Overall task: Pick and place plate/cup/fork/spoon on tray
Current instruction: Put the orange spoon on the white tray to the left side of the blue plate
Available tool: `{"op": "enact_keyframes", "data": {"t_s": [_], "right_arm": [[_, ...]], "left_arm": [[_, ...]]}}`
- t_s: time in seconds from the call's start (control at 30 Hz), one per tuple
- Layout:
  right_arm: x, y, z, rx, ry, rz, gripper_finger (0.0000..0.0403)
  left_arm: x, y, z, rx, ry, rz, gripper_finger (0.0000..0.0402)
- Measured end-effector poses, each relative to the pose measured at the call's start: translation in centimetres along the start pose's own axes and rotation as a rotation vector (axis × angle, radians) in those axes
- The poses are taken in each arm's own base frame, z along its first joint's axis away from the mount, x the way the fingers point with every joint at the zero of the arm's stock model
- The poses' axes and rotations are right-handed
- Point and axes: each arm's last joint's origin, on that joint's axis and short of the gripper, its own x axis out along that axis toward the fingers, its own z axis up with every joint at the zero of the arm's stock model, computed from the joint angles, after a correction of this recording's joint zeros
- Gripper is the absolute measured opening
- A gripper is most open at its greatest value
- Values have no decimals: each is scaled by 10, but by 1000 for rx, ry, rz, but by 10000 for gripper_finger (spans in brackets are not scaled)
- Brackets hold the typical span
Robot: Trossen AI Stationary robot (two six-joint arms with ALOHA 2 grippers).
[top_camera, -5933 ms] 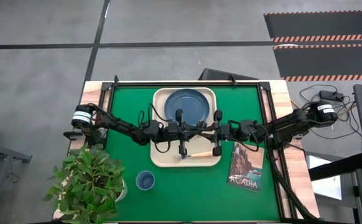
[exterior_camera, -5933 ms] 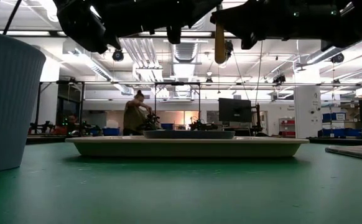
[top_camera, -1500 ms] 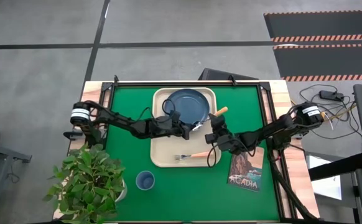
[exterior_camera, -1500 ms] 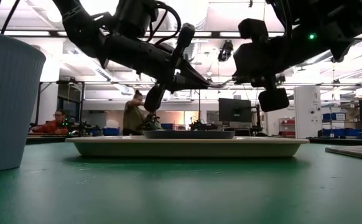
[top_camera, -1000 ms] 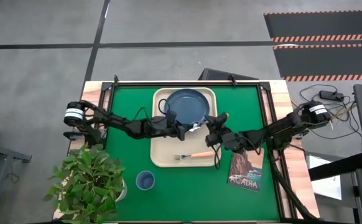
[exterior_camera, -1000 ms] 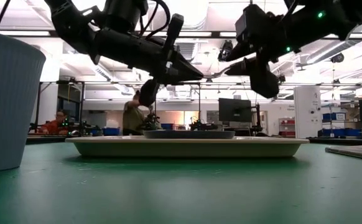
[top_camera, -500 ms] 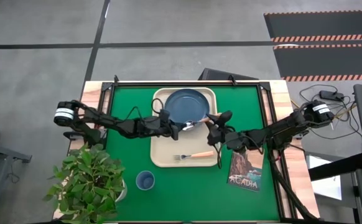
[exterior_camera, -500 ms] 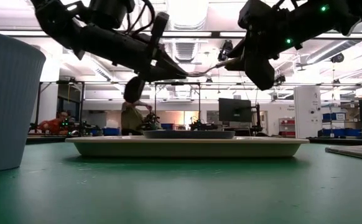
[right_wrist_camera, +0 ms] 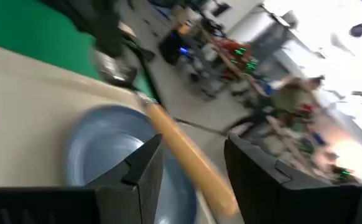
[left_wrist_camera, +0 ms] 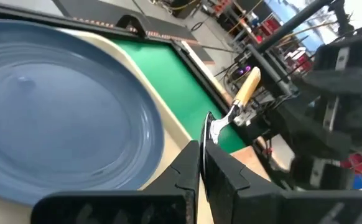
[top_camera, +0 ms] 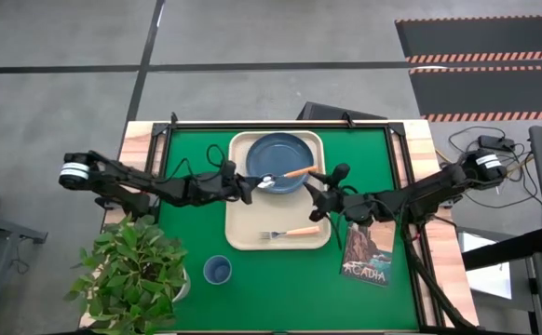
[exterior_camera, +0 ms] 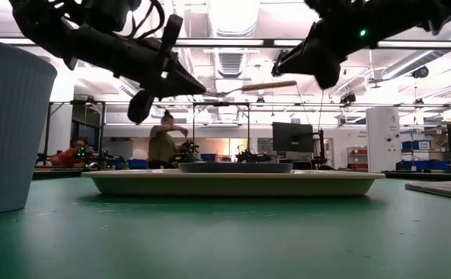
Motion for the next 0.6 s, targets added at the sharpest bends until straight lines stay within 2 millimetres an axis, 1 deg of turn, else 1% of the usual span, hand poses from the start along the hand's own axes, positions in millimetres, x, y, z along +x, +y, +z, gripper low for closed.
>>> {"op": "enact_keyframes", "data": {"t_s": [0.13,0.33,0.43,0.6], "right_arm": [[-8,-9,5,94,-72,115,153],[-25,-32,5,205,-74,178,146],[-35,-44,6,286,-100,224,144],[-48,-60,4,382,-128,284,143]], "left_arm": [[-2,-3,-4,1,13,-16,0],[-7,-4,-18,-12,102,22,0],[-7,1,-27,-20,155,69,0],[-1,7,-37,-6,216,111,0]]}}
